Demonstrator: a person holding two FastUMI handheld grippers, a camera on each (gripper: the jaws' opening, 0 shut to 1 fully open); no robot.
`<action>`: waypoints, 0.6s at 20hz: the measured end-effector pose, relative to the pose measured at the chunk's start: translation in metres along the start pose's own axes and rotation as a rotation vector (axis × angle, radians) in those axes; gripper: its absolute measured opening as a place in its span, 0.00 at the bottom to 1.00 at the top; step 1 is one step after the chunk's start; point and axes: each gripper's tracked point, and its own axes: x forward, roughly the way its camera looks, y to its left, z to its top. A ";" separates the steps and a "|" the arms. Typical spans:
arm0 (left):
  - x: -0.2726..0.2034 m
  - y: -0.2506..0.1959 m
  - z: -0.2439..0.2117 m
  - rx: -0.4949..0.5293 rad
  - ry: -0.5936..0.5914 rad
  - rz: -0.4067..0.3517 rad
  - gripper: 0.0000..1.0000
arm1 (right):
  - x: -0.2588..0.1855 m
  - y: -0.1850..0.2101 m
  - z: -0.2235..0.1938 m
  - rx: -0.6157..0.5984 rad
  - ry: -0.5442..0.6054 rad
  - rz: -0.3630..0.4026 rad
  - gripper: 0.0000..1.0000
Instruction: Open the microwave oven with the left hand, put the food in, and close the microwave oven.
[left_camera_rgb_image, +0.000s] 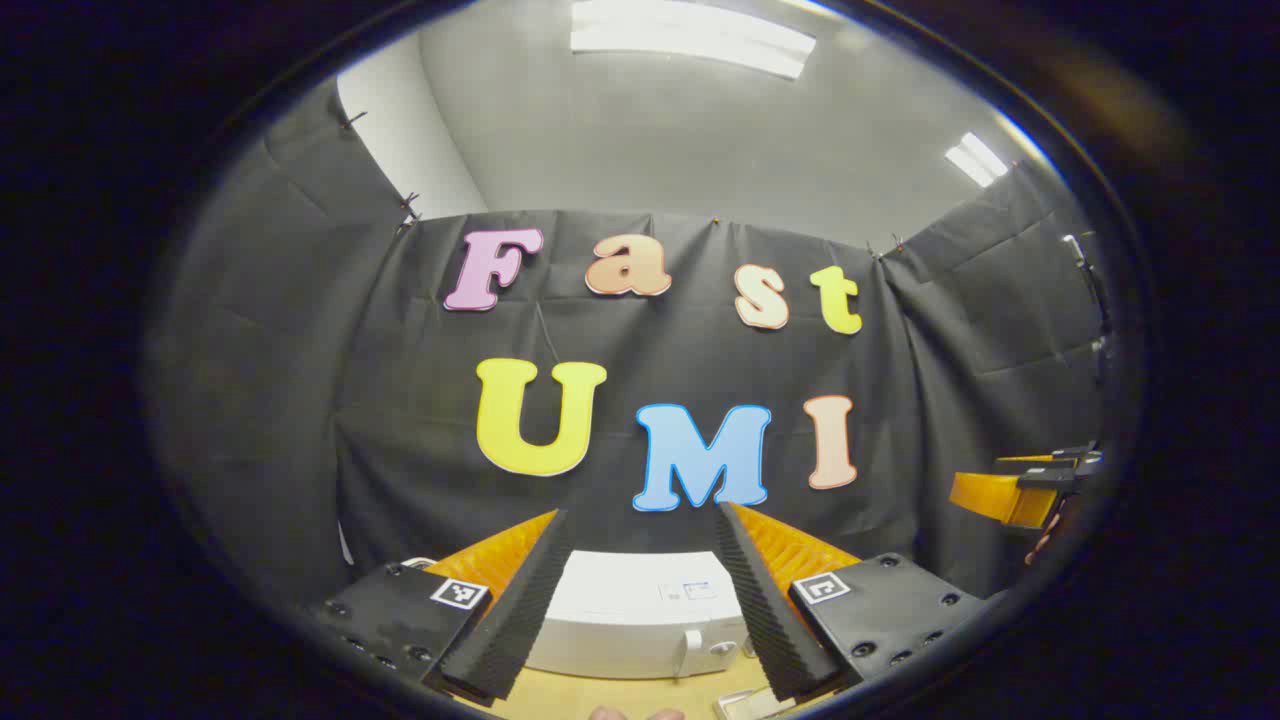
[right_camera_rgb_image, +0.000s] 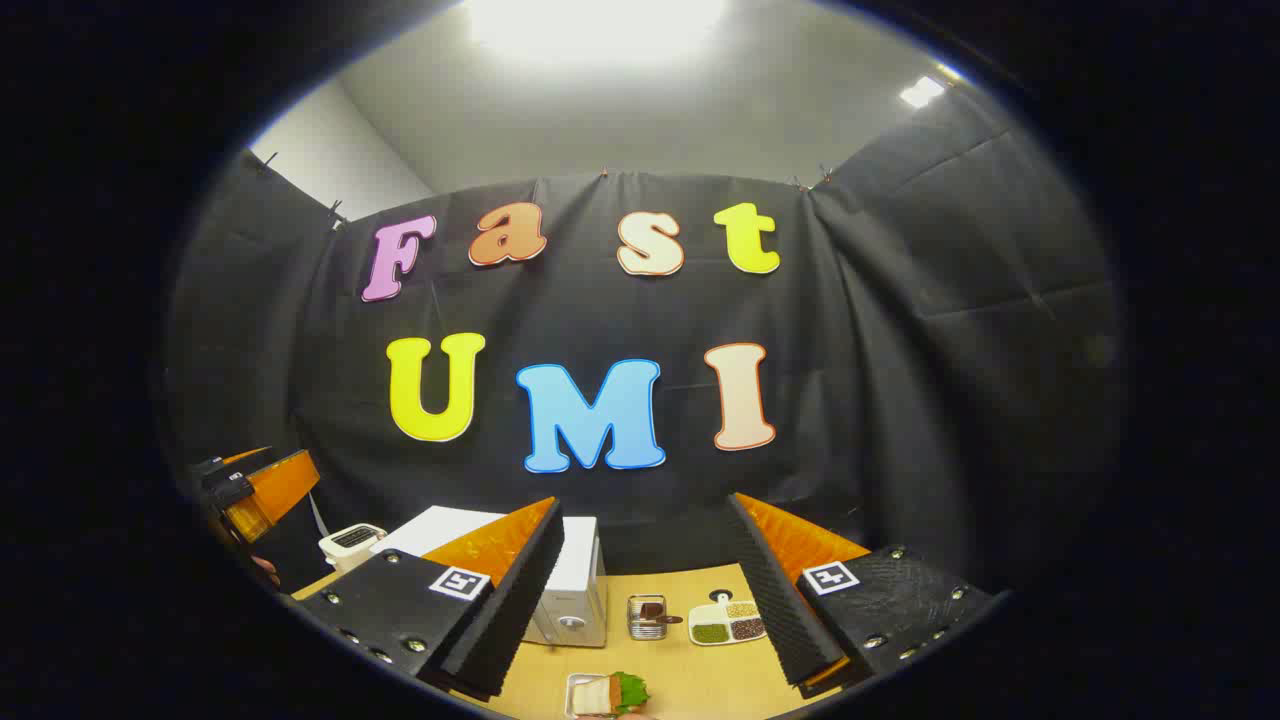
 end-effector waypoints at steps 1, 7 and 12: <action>0.003 -0.005 0.003 0.001 -0.006 -0.006 0.94 | 0.002 -0.003 0.001 -0.007 0.001 0.005 0.98; 0.010 -0.035 -0.015 -0.003 0.036 -0.007 0.94 | 0.014 -0.027 -0.015 -0.043 0.022 0.017 0.98; 0.016 -0.048 -0.009 0.029 0.008 0.052 0.96 | 0.025 -0.035 -0.010 -0.042 0.008 0.088 0.98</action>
